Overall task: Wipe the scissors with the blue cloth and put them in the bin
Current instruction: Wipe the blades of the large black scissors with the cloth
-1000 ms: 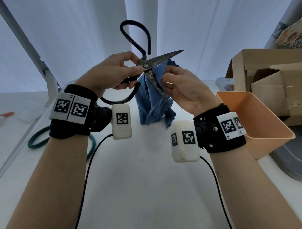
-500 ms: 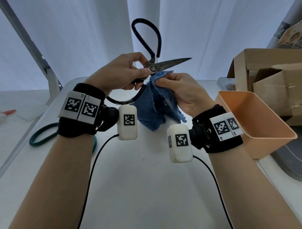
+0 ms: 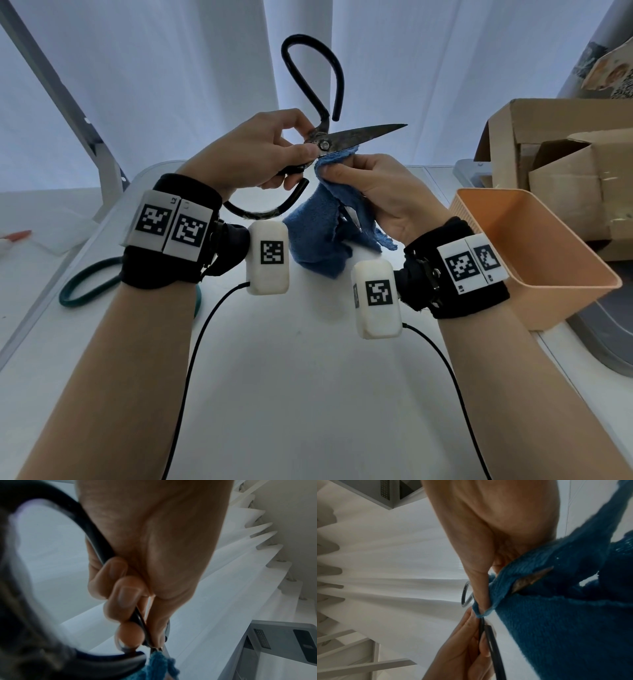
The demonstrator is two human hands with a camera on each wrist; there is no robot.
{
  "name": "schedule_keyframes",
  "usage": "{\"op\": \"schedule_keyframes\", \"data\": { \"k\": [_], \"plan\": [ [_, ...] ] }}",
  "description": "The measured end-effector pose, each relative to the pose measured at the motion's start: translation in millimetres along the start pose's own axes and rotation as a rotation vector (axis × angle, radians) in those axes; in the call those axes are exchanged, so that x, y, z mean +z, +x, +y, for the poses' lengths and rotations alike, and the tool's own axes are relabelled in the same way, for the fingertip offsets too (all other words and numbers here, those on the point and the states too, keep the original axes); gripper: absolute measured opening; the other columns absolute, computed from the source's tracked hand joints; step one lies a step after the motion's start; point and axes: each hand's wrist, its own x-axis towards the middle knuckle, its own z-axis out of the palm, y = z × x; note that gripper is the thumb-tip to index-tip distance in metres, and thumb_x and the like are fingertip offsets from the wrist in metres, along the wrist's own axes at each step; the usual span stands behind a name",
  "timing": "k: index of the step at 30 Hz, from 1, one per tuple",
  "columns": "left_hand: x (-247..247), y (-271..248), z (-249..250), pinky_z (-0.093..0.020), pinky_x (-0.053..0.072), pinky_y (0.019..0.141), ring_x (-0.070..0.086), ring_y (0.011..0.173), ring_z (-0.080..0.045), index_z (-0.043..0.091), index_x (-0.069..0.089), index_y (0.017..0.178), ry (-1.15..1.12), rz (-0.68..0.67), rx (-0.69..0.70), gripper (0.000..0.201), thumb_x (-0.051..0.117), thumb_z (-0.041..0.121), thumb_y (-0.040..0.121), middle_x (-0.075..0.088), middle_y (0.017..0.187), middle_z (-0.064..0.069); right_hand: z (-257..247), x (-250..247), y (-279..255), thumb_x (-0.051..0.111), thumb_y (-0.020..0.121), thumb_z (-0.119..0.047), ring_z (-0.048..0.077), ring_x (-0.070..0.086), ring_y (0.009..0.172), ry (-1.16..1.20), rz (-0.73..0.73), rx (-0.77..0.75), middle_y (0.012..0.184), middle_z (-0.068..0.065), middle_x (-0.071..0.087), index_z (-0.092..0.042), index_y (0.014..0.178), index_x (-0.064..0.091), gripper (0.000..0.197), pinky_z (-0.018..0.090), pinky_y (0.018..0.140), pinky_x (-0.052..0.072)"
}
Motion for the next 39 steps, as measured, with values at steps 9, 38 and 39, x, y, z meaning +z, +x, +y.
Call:
{"op": "schedule_keyframes", "data": {
  "k": [9,38,39],
  "plan": [
    [0.9,1.4,-1.7,-0.019,0.03,0.042,0.034,0.05,-0.019,0.013,0.057,0.109,-0.005,0.014,-0.004,0.013,0.057,0.024,0.101,0.057,0.055,-0.005,-4.7,3.6,-2.5,0.057,0.098,-0.006,0.03,0.069,0.096,-0.058,-0.05,0.035,0.114,0.026,0.07,0.007,0.115,0.067,0.024,0.039,0.094,0.056],
    [-1.1,1.7,-4.9,-0.018,0.029,0.043,0.033,0.048,-0.017,0.011,0.056,0.113,-0.005,0.005,-0.029,0.018,0.057,0.024,0.101,0.056,0.057,-0.006,-3.7,-1.4,3.2,0.061,0.091,-0.003,0.009,0.069,0.082,-0.192,-0.041,0.045,0.096,0.004,0.075,-0.007,0.108,0.074,0.022,0.021,0.069,0.053],
    [-0.7,1.9,-4.4,-0.019,0.029,0.043,0.033,0.049,-0.017,0.011,0.056,0.113,-0.003,0.009,-0.026,0.017,0.057,0.024,0.101,0.056,0.056,-0.005,-3.2,-1.4,2.8,0.061,0.092,-0.002,0.008,0.069,0.08,-0.187,-0.051,0.041,0.096,0.005,0.075,-0.005,0.11,0.073,0.023,0.02,0.067,0.053]
  ]
}}
